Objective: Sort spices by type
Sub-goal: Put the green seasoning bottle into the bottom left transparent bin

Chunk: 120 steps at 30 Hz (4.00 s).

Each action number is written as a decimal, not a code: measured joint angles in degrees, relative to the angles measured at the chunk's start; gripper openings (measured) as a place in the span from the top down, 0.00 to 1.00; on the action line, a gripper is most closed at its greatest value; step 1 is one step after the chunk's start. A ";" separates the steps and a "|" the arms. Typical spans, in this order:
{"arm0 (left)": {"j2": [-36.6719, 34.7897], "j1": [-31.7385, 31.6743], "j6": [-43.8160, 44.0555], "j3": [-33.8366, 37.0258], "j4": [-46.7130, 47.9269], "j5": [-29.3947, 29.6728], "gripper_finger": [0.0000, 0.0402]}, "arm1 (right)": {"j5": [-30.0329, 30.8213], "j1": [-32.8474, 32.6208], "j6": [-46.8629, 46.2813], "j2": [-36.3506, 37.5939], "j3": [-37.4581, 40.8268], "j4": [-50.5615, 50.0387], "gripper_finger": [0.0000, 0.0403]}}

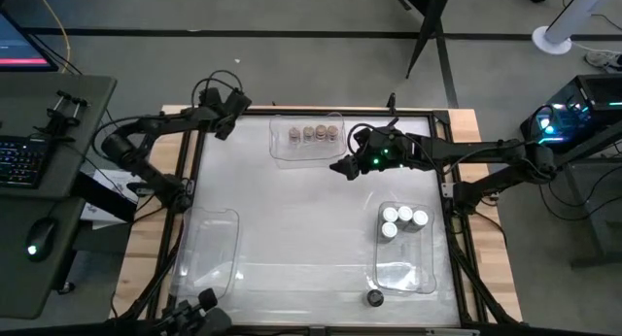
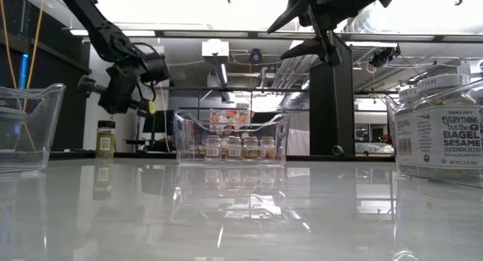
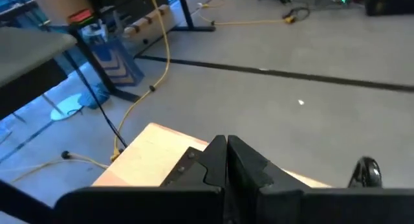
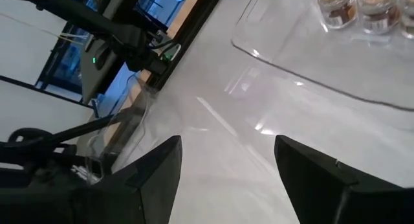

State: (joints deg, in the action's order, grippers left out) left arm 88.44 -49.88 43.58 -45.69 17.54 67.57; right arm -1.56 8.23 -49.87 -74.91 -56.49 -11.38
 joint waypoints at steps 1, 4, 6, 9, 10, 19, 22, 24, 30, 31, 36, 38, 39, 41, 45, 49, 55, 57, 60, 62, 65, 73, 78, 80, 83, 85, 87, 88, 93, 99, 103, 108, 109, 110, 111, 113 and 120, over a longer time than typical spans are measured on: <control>0.18 -0.12 0.51 0.00 -0.32 0.33 1.00 | -0.44 0.00 -0.54 0.00 0.00 -0.02 0.40; 0.65 -0.35 0.77 0.00 -0.86 1.36 1.00 | -0.63 0.00 -1.73 0.00 0.00 -0.06 0.40; 0.77 -0.36 1.05 0.00 -0.87 1.41 1.00 | -0.64 0.00 -1.75 0.00 0.00 -0.07 0.40; 0.62 -0.36 1.12 0.00 -0.77 0.92 1.00 | -0.66 0.00 -1.75 0.00 0.00 -0.11 0.40; 0.47 -0.36 1.12 0.00 -0.49 0.24 1.00 | -0.66 0.00 -1.75 0.00 0.00 -0.11 0.40; -0.35 -0.05 1.69 -0.03 1.02 -2.43 1.00 | -1.93 0.00 -2.71 0.00 0.00 -0.13 0.40; -0.50 0.22 5.54 -0.04 3.78 -5.13 1.00 | -2.77 0.00 -2.75 0.00 0.00 -0.13 0.40; -0.50 0.57 8.54 -0.06 6.09 -7.47 1.00 | -2.90 0.00 -2.75 0.00 0.00 -0.13 0.40; -0.77 2.03 18.76 -0.37 11.01 -10.17 1.00 | -2.91 0.00 -2.58 0.00 0.00 -0.17 0.40; -0.80 2.41 19.93 -0.37 11.73 -10.44 1.00 | -2.91 0.00 -2.40 0.00 0.00 -0.17 0.40; -1.40 5.24 21.30 -0.29 12.27 -13.43 1.00 | -2.86 0.00 -2.05 0.00 0.00 -0.17 0.40; -1.54 6.65 21.26 0.11 12.93 -16.35 1.00 | -2.82 0.00 -1.20 0.00 0.00 -0.17 0.40; -1.67 7.09 21.28 0.16 13.55 -16.51 1.00 | -2.82 0.00 -1.12 0.00 0.00 -0.16 0.40; -2.03 7.36 21.28 0.09 13.12 -15.84 1.00 | -2.80 0.00 -1.10 0.00 -0.01 -0.20 0.40; -2.66 8.45 20.10 0.13 13.08 -16.58 1.00 | -2.78 0.00 -0.63 0.00 -0.02 -0.24 0.40; -4.29 8.62 16.06 0.07 12.53 -13.85 1.00 | -2.78 0.02 -0.04 0.00 -0.02 -0.26 0.40; -7.95 5.39 9.16 0.04 12.30 -14.19 1.00 | -2.77 0.02 0.42 0.00 -0.02 -0.26 0.40; -8.94 4.89 4.38 0.02 11.31 -16.18 1.00 | -2.76 0.02 0.44 0.00 -0.02 -0.26 0.40; -8.77 2.50 -8.89 0.00 10.39 -26.25 1.00 | -2.62 0.04 1.19 0.00 -0.02 -0.24 0.40; -8.08 0.24 -14.81 0.00 10.48 -34.36 1.00 | -1.89 0.04 2.37 0.00 -0.02 -0.24 0.40; -7.32 -1.44 -16.68 0.02 12.38 -36.54 1.00 | -0.37 0.15 3.75 0.00 -0.02 -0.22 0.40; -4.53 -1.90 -13.67 0.00 10.82 -32.53 1.00 | -0.11 1.15 3.65 0.00 -0.02 -0.20 0.40; -0.33 -0.61 -9.04 0.00 10.65 -31.96 1.00 | -0.12 1.16 3.44 0.00 -0.02 -0.20 0.40; 1.07 0.32 -6.58 -0.09 10.44 -30.94 1.00 | -0.13 1.16 3.43 0.00 -0.02 -0.19 0.40; 2.51 1.87 -2.03 -0.17 11.14 -28.07 1.00 | -0.13 1.16 3.38 0.00 -0.02 -0.17 0.40; 3.17 2.62 0.07 -0.17 11.63 -27.23 1.00 | -0.15 1.16 2.90 0.00 -0.02 -0.17 0.40; 3.68 3.48 1.54 -0.22 12.48 -27.01 1.00 | -0.15 1.16 2.36 0.00 -0.02 -0.17 0.40; 3.77 3.95 2.14 -0.25 12.99 -27.08 1.00 | -0.15 1.16 2.36 0.00 -0.02 -0.17 0.40; 3.98 8.26 5.08 0.25 17.85 -33.63 1.00 | -0.16 1.16 2.77 0.00 -0.02 -0.18 0.40; 3.79 17.18 8.70 0.13 23.47 -37.67 1.00 | -0.18 1.16 3.98 0.00 -0.02 -0.20 0.40; 2.71 25.38 11.27 0.07 24.77 -41.83 1.00 | -0.19 1.16 5.25 0.00 -0.02 -0.22 0.40; -4.39 32.11 13.59 0.00 31.87 -38.58 1.00 | -0.24 1.16 5.36 0.00 -0.02 -0.24 0.40; -6.42 32.37 13.15 0.00 34.71 -38.44 1.00 | -0.40 1.16 5.36 0.00 -0.02 -0.24 0.40; -8.52 32.41 12.08 0.00 37.23 -38.45 1.00 | -0.43 1.16 5.36 0.00 -0.02 -0.26 0.40; -10.68 32.17 10.80 0.00 40.01 -38.61 1.00 | -0.43 1.16 5.41 0.00 -0.02 -0.26 0.40; -14.59 30.59 8.91 0.00 45.35 -39.98 1.00 | -0.42 1.16 6.38 0.00 -0.02 -0.26 0.40; -21.36 18.43 -1.51 -0.06 44.16 -48.71 0.99 | -0.42 1.83 9.12 0.00 -0.02 -0.24 0.40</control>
State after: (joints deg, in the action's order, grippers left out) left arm 67.08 -31.44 42.07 -45.75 61.70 18.86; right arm -1.98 10.06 -40.74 -74.91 -56.51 -11.61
